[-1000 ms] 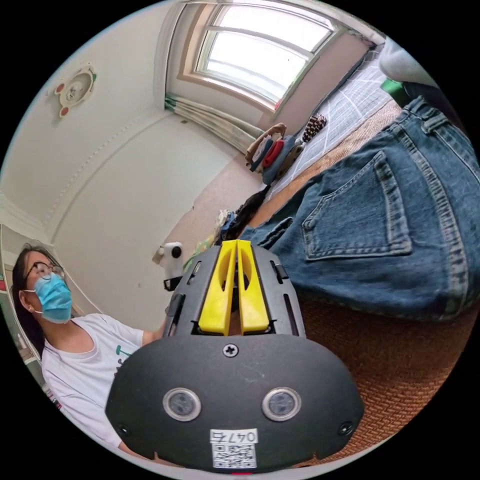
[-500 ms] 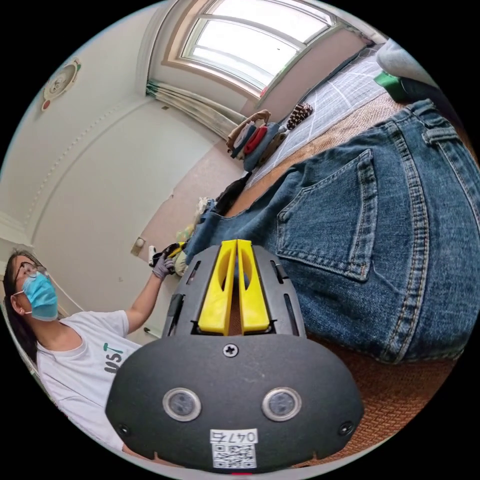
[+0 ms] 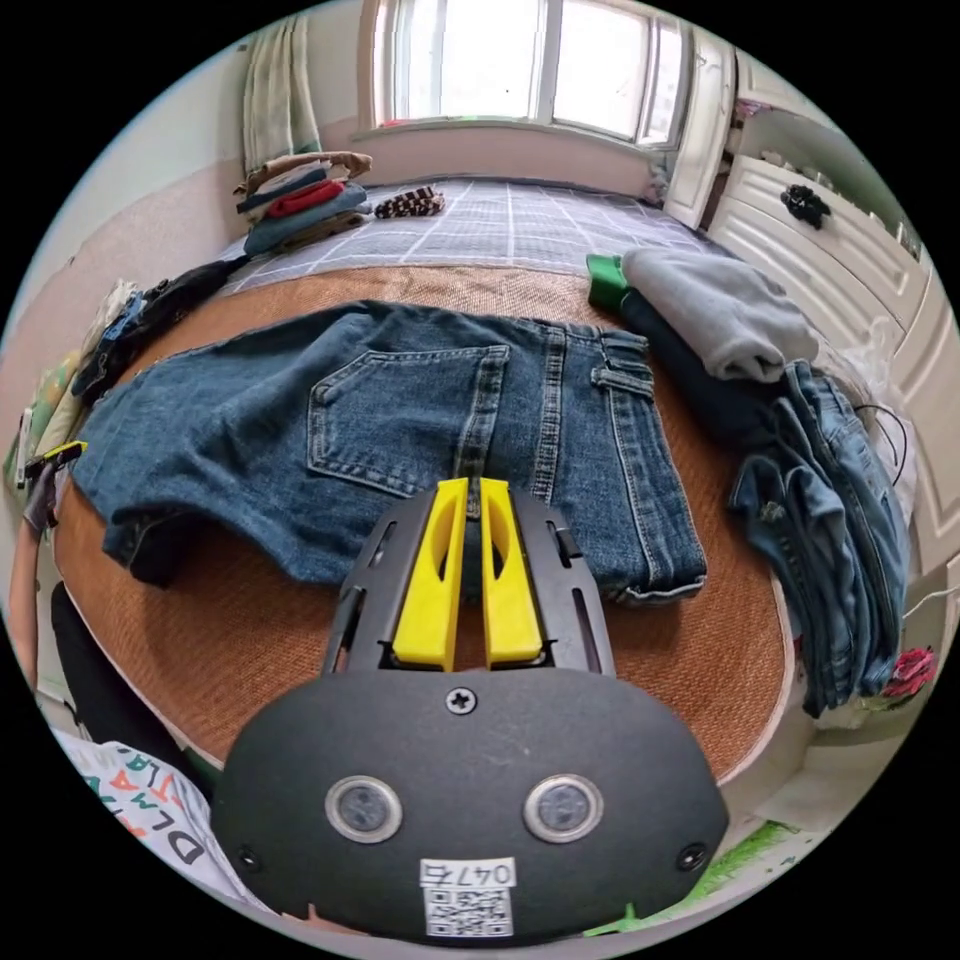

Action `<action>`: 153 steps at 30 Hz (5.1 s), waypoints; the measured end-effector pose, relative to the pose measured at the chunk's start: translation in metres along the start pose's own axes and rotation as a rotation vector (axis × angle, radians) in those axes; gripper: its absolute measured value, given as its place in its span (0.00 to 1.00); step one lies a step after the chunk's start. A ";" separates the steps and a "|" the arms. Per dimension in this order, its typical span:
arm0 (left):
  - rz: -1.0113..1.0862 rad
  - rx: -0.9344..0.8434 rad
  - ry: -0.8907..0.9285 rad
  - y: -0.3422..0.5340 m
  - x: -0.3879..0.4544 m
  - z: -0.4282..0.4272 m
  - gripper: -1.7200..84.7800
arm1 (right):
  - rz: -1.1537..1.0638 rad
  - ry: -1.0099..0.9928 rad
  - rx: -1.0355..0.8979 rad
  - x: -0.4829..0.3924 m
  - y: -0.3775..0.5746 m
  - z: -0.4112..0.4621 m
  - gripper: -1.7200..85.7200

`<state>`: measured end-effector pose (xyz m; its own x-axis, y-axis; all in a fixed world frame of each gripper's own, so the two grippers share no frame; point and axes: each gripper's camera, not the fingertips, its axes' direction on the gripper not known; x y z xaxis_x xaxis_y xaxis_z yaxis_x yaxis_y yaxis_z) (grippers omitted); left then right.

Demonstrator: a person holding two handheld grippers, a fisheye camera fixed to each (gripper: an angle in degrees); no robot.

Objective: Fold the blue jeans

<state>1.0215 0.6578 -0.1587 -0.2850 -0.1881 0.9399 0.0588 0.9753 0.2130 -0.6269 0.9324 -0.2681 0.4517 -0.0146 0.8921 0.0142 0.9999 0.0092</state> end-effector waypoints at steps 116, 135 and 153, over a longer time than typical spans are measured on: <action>-0.681 0.152 0.802 0.511 -0.377 -0.071 0.04 | 0.276 -0.021 -0.266 0.457 0.168 -0.052 0.06; -0.113 0.042 0.360 0.080 -0.225 -0.083 0.01 | -0.095 0.122 -0.012 0.219 0.005 -0.164 0.01; -0.052 -0.102 0.266 0.060 -0.199 -0.062 0.01 | -0.052 -0.035 -0.031 0.228 -0.018 -0.192 0.01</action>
<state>1.1413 0.7463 -0.3163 -0.0297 -0.2747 0.9611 0.1501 0.9494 0.2760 -0.3531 0.9095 -0.1521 0.4181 -0.0655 0.9061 0.0649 0.9970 0.0421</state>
